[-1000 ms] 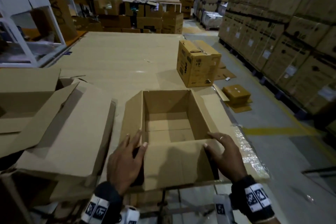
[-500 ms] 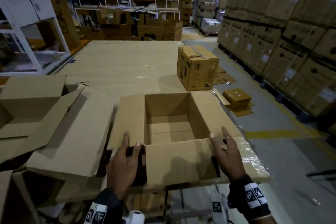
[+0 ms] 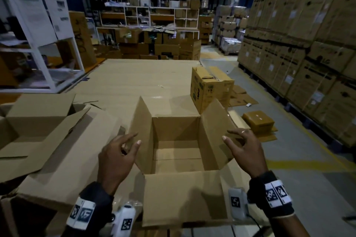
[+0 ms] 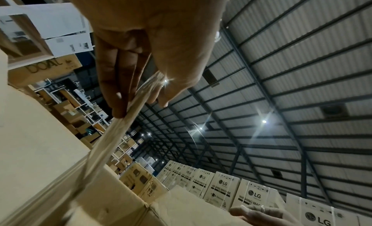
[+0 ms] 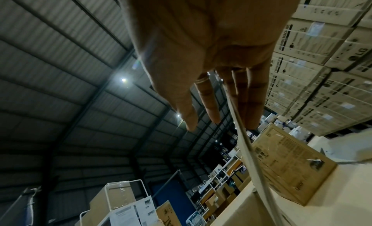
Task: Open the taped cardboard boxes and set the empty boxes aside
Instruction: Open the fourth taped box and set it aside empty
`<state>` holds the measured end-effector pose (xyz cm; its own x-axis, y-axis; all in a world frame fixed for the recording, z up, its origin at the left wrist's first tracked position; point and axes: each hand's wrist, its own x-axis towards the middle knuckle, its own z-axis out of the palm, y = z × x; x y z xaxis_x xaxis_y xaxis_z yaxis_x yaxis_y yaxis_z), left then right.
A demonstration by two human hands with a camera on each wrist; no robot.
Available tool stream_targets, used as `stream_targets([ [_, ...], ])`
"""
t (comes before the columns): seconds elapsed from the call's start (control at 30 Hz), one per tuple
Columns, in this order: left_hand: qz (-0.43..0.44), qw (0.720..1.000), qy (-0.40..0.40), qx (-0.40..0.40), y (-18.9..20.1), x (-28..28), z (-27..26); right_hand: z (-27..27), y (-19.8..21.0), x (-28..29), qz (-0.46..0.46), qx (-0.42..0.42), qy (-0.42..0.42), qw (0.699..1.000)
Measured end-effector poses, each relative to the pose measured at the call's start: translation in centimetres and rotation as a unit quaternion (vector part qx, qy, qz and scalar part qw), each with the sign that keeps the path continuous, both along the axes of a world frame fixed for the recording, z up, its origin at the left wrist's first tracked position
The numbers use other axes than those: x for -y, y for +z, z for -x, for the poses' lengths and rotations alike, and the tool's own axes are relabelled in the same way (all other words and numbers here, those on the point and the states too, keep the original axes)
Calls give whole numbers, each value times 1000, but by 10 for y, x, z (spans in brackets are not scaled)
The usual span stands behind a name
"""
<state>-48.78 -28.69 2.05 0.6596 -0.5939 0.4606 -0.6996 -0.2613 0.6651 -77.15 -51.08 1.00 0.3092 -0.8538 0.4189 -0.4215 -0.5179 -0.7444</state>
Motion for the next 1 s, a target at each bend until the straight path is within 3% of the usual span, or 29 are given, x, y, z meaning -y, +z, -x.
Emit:
stream_targets([
  [0.2, -131, 991, -2, 30, 25, 26, 3, -5, 16, 26, -6, -117, 30, 993],
  [0.33, -301, 946, -83, -86, 44, 42, -14, -15, 35, 35, -43, -176, 85, 980],
  [0.4, -298, 935, -124, -147, 56, 47, -23, -20, 41, 39, -65, -210, 113, 969],
  [0.47, -298, 935, -120, -150, 64, 53, -23, -23, 45, 41, -80, -248, 121, 958],
  [0.57, -349, 928, -87, -100, 58, 63, -16, -24, 42, 48, -106, -280, 131, 945],
  [0.67, -374, 926, -44, -22, 45, 68, -9, -25, 35, 52, -154, -242, 133, 949],
  [1.0, -379, 925, 1, 9, 41, 49, -26, -14, 22, 60, -114, -234, 119, 958],
])
